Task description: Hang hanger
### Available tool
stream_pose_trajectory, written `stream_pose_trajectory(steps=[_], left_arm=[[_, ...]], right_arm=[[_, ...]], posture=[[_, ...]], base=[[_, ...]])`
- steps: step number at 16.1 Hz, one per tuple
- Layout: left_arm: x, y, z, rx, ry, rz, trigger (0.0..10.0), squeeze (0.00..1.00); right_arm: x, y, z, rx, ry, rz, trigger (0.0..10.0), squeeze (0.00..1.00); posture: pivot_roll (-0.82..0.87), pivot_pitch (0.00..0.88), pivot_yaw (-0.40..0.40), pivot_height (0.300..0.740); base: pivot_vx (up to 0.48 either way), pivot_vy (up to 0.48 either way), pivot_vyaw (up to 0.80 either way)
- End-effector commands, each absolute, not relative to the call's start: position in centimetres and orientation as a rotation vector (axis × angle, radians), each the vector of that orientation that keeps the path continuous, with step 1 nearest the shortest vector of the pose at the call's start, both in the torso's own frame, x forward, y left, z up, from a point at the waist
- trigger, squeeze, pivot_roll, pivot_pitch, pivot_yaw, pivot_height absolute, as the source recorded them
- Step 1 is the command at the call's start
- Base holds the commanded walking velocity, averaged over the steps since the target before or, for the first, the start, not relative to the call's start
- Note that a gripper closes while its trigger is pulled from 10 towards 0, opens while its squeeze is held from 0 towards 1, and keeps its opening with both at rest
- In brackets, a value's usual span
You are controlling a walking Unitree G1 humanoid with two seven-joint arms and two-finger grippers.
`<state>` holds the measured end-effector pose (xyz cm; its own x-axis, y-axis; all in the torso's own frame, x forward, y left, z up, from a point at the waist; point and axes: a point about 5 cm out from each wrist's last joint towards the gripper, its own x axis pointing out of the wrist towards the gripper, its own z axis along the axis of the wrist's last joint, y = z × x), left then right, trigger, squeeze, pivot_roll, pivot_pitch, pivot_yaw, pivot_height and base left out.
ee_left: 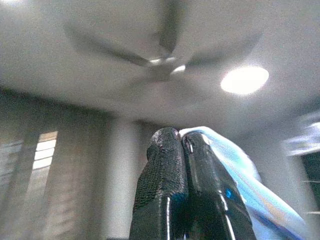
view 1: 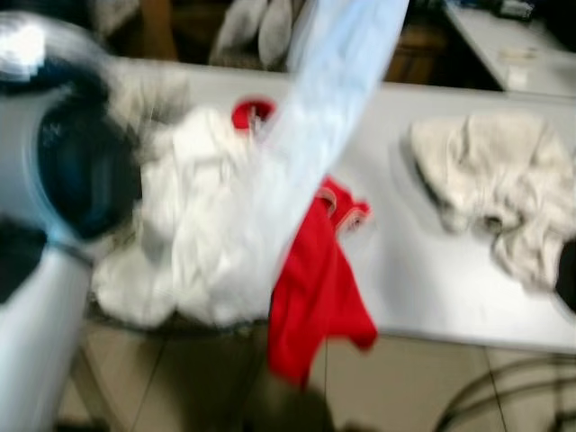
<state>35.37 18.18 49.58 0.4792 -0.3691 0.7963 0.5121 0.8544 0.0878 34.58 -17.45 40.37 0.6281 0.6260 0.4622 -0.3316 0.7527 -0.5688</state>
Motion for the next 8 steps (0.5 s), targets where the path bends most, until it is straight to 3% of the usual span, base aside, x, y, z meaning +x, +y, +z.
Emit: stream_pose_trajectory(steps=[1, 2, 4, 6, 7, 8], left_arm=[[37.1, 17.8, 46.4, -0.097, -0.804, -0.486, 10.0, 0.0], [37.3, 17.9, 45.8, -0.084, -0.787, -0.473, 10.0, 0.0], [39.6, 19.1, 36.8, 0.111, -0.491, -0.401, 10.0, 0.0], [39.8, 19.2, 30.7, 0.23, -0.262, -0.448, 10.0, 0.0], [39.1, 19.1, 24.9, 0.387, -0.029, -0.53, 10.0, 0.0], [38.5, 19.9, 22.1, 0.489, 0.118, -0.548, 10.0, 1.0]], right_arm=[[35.0, -16.7, 36.4, -0.496, -0.555, 0.697, 10.0, 0.0], [35.0, -16.6, 35.8, -0.498, -0.542, 0.709, 10.0, 0.0], [33.3, -16.1, 29.0, -0.512, -0.341, 0.905, 10.0, 0.0], [31.5, -16.3, 26.5, -0.511, -0.234, 1.002, 10.0, 0.0], [29.9, -16.8, 25.4, -0.506, -0.164, 1.07, 10.0, 0.0], [28.7, -17.3, 25.1, -0.502, -0.112, 1.121, 10.0, 0.0]], posture=[[0.03, 0.0, -0.018, 0.74], [0.03, 0.0, -0.018, 0.74], [0.02, 0.0, -0.008, 0.74], [0.02, 0.0, -0.001, 0.74], [0.02, 0.0, 0.001, 0.74], [0.02, 0.0, 0.006, 0.74]], base=[[0.0, 0.0, 0.0], [0.0, 0.0, 0.0], [0.0, 0.0, 0.0], [0.0, 0.0, 0.0], [0.0, 0.0, 0.0], [0.0, 0.0, 0.0]])
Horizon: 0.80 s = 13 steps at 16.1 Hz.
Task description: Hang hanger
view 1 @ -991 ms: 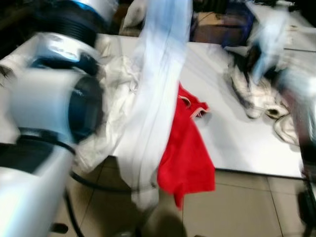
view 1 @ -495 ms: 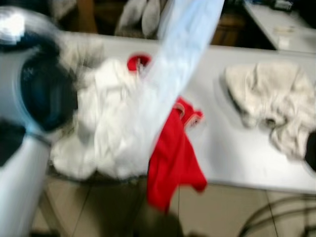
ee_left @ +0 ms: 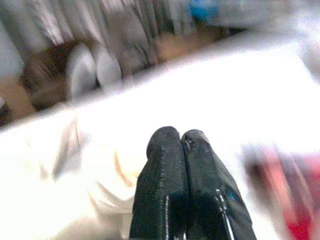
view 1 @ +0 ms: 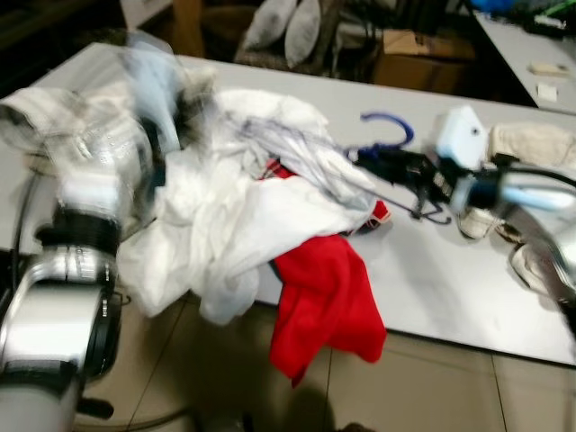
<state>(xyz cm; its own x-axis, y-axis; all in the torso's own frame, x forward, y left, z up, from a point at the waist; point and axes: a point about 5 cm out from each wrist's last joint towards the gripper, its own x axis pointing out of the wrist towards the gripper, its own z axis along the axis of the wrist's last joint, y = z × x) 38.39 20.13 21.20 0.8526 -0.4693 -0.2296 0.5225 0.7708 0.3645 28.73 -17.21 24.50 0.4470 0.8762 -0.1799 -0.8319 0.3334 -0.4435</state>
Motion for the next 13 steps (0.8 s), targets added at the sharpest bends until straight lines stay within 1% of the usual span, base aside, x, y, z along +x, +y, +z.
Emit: stream_pose_trajectory(steps=[1, 3, 4, 6, 7, 8, 9, 10, 11, 12, 13], left_arm=[[38.1, 20.8, 21.2, 0.498, 0.195, -0.546, 10.0, 1.0], [37.9, 22.4, 22.7, 0.468, 0.178, -0.511, 10.0, 1.0], [37.6, 23.3, 23.8, 0.428, 0.157, -0.524, 10.0, 1.0], [36.8, 24.0, 25.1, 0.367, 0.129, -0.56, 10.0, 1.0], [35.2, 23.9, 27.7, 0.25, 0.073, -0.697, 10.0, 1.0], [34.5, 23.5, 29.6, 0.162, -0.005, -0.74, 10.0, 1.0], [34.6, 23.2, 29.9, 0.139, -0.038, -0.721, 10.0, 1.0], [34.8, 22.5, 29.9, 0.12, -0.086, -0.672, 10.0, 1.0], [35.0, 21.8, 29.3, 0.141, -0.105, -0.631, 10.0, 1.0], [35.1, 20.0, 27.6, 0.154, -0.124, -0.56, 10.0, 0.75], [34.6, 17.6, 25.5, 0.107, -0.11, -0.505, 10.0, 0.44]], right_arm=[[27.8, -17.7, 25.0, -0.515, -0.082, 1.158, 10.0, 0.0], [26.2, -18.9, 25.2, -0.51, -0.04, 1.177, 10.0, 0.0], [25.6, -19.9, 25.7, -0.493, -0.028, 1.157, 10.0, 0.0], [24.9, -21.0, 26.3, -0.472, -0.021, 1.119, 10.0, 0.0], [24.2, -22.8, 27.8, -0.425, -0.038, 1.032, 10.0, 0.0], [23.7, -23.9, 28.4, -0.373, -0.047, 0.948, 10.0, 0.0], [23.7, -24.2, 28.4, -0.357, -0.045, 0.896, 10.0, 0.0], [23.8, -24.5, 28.0, -0.331, -0.037, 0.791, 10.0, 0.0], [24.1, -24.6, 27.4, -0.32, -0.021, 0.705, 10.0, 0.0], [24.2, -24.8, 26.0, -0.31, 0.027, 0.56, 10.0, 0.0], [23.7, -24.4, 24.7, -0.294, 0.063, 0.452, 10.0, 0.0]], posture=[[0.02, 0.0, 0.006, 0.74], [0.01, 0.0, 0.011, 0.74], [0.01, 0.0, 0.013, 0.74], [0.0, 0.0, 0.022, 0.74], [-0.01, 0.0, 0.029, 0.74], [0.0, 0.0, 0.028, 0.74], [0.0, 0.0, 0.028, 0.74], [0.0, 0.0, 0.028, 0.74], [0.0, 0.0, 0.025, 0.74], [0.0, 0.0, 0.013, 0.74], [0.0, 0.0, 0.006, 0.74]], base=[[0.0, 0.0, 0.0], [0.0, 0.0, 0.0], [0.0, 0.0, 0.0], [0.0, 0.0, 0.0], [0.0, 0.0, 0.0], [0.0, 0.0, 0.0], [0.0, 0.0, 0.0], [0.0, 0.0, 0.0], [0.0, 0.0, 0.0], [0.0, 0.0, 0.0], [0.0, 0.0, 0.0]])
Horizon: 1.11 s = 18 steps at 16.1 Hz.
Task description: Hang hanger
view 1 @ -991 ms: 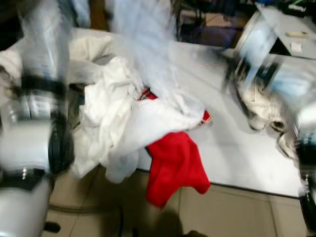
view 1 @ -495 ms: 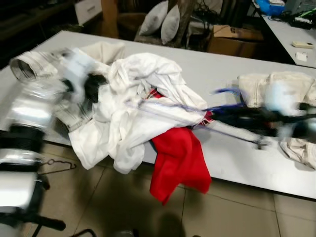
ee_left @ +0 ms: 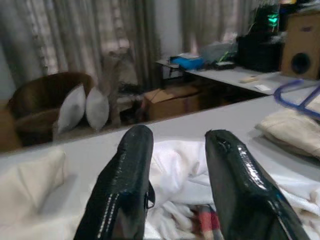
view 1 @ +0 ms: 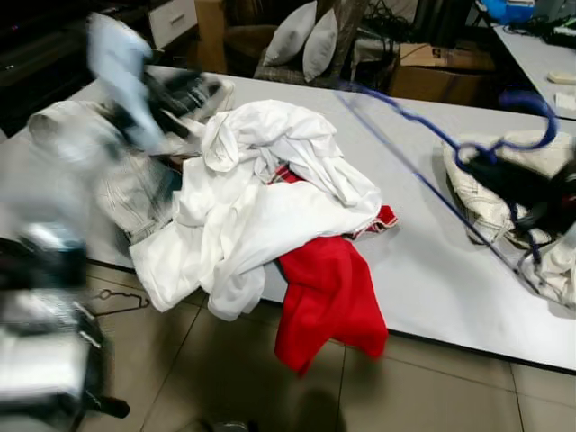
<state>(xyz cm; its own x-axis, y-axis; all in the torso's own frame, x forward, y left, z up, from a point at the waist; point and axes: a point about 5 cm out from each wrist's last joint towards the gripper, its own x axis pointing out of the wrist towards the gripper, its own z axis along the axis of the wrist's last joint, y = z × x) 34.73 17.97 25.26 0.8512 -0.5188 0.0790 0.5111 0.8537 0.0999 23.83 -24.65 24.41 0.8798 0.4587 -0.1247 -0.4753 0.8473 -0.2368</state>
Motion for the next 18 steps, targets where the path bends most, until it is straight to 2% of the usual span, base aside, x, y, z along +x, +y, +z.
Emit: stream_pose_trajectory(steps=[1, 2, 4, 6, 11, 15, 18], left_arm=[[34.2, 16.5, 25.0, 0.107, -0.115, -0.497, 10.0, 0.4], [33.3, 14.8, 23.9, 0.105, -0.141, -0.487, 10.0, 0.24], [32.4, 13.5, 22.2, 0.123, -0.143, -0.477, 10.0, 0.18], [31.6, 13.2, 19.8, 0.14, -0.093, -0.453, 10.0, 0.2], [31.0, 13.0, 18.8, 0.089, -0.082, -0.354, 10.0, 0.19], [30.7, 12.6, 17.4, 0.089, -0.027, -0.369, 10.0, 0.19], [30.9, 12.3, 17.2, 0.076, -0.018, -0.388, 10.0, 0.19]], right_arm=[[23.4, -24.1, 24.2, -0.274, 0.071, 0.416, 10.0, 0.0], [23.2, -23.8, 22.9, -0.25, 0.097, 0.305, 10.0, 0.0], [23.3, -22.9, 21.3, -0.214, 0.122, 0.178, 10.0, 0.0], [23.2, -21.4, 19.3, -0.196, 0.164, 0.108, 10.0, 0.0], [23.4, -21.2, 19.1, -0.211, 0.139, -0.009, 10.0, 0.0], [23.1, -21.6, 19.0, -0.19, 0.097, -0.063, 10.0, 0.0], [22.0, -21.6, 19.1, -0.193, 0.088, -0.076, 10.0, 0.0]], posture=[[0.0, 0.0, 0.005, 0.74], [-0.01, 0.0, 0.013, 0.74], [-0.02, 0.0, 0.022, 0.74], [-0.02, 0.0, 0.014, 0.74], [-0.01, 0.0, -0.012, 0.74], [-0.09, 0.0, 0.077, 0.74], [-0.11, 0.0, 0.09, 0.74]], base=[[0.0, 0.0, 0.0], [0.0, 0.0, 0.0], [0.0, 0.0, 0.0], [0.0, 0.0, 0.0], [0.0, -0.468, 0.0], [0.0, -0.48, 0.0], [0.0, -0.48, 0.0]])
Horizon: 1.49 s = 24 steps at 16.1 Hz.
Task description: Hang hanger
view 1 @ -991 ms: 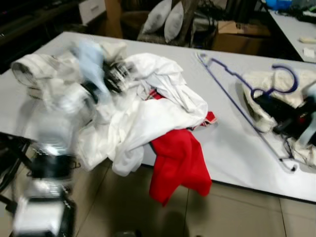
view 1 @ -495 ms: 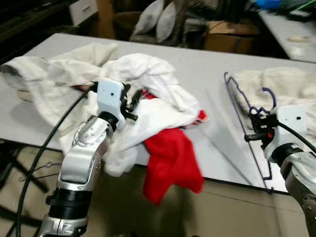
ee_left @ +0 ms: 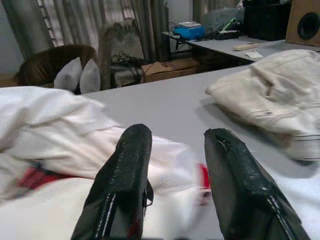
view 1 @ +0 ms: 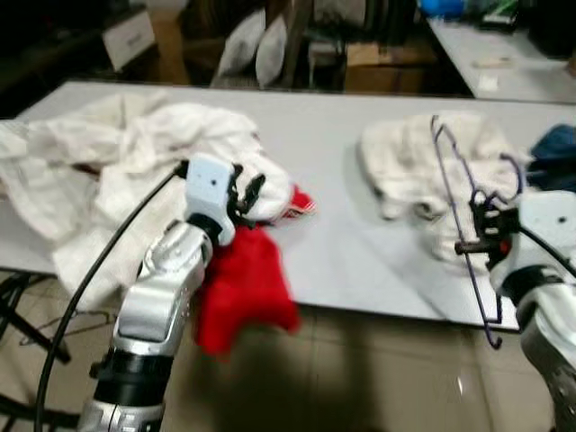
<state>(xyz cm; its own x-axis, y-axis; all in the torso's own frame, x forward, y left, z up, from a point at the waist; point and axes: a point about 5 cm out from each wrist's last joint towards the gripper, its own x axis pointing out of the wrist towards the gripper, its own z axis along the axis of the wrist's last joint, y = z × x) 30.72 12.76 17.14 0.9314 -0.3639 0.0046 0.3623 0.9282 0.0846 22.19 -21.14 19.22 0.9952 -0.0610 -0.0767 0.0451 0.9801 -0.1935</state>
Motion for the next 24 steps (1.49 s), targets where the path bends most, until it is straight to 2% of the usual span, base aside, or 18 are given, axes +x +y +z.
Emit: stream_pose_trajectory(steps=[1, 4, 6, 8, 10, 14, 16, 20, 24], left_arm=[[31.0, 12.4, 17.1, 0.076, -0.016, -0.366, 10.0, 0.19], [30.9, 12.9, 16.7, 0.064, -0.001, -0.308, 10.0, 0.19], [30.8, 13.5, 16.7, 0.041, 0.014, -0.241, 10.0, 0.18], [29.8, 14.0, 16.5, 0.079, 0.021, -0.193, 10.0, 0.18], [29.1, 13.2, 16.6, 0.062, -0.001, -0.247, 10.0, 0.16], [30.8, 11.8, 16.9, 0.036, -0.02, -0.355, 10.0, 0.21], [30.8, 12.2, 16.6, 0.02, -0.01, -0.338, 10.0, 0.21], [30.5, 12.4, 16.1, 0.006, -0.009, -0.332, 10.0, 0.2], [30.1, 13.5, 15.7, 0.011, -0.006, -0.282, 10.0, 0.2]], right_arm=[[21.8, -21.6, 18.9, -0.191, 0.091, -0.07, 10.0, 0.0], [22.5, -20.9, 18.7, -0.182, 0.091, -0.049, 10.0, 0.0], [23.5, -19.9, 19.2, -0.206, 0.08, 0.026, 10.0, 0.0], [24.2, -19.5, 18.9, -0.227, 0.083, 0.076, 10.0, 0.0], [23.8, -20.2, 18.5, -0.184, 0.083, 0.044, 10.0, 0.0], [22.6, -20.5, 17.4, -0.105, 0.102, -0.041, 10.0, 0.0], [22.5, -19.7, 17.3, -0.11, 0.103, -0.016, 10.0, 0.0], [22.3, -19.8, 17.6, -0.125, 0.086, 0.0, 10.0, 0.0], [22.2, -18.7, 17.6, -0.153, 0.082, 0.117, 10.0, 0.0]], posture=[[-0.09, 0.0, 0.082, 0.74], [-0.05, 0.0, 0.051, 0.74], [0.01, 0.0, -0.016, 0.74], [0.05, 0.0, -0.04, 0.74], [0.0, 0.0, 0.019, 0.74], [-0.05, 0.0, 0.069, 0.74], [-0.06, 0.0, 0.064, 0.74], [-0.07, 0.0, 0.049, 0.74], [-0.05, 0.0, 0.026, 0.74]], base=[[0.0, -0.48, 0.0], [0.0, -0.28, 0.0], [0.0, 0.0, 0.0], [0.0, 0.0, 0.0], [0.0, 0.0, 0.0], [0.069, 0.0, -0.54], [0.319, 0.0, -0.8], [0.322, 0.0, -0.8], [0.321, 0.0, 0.0]])
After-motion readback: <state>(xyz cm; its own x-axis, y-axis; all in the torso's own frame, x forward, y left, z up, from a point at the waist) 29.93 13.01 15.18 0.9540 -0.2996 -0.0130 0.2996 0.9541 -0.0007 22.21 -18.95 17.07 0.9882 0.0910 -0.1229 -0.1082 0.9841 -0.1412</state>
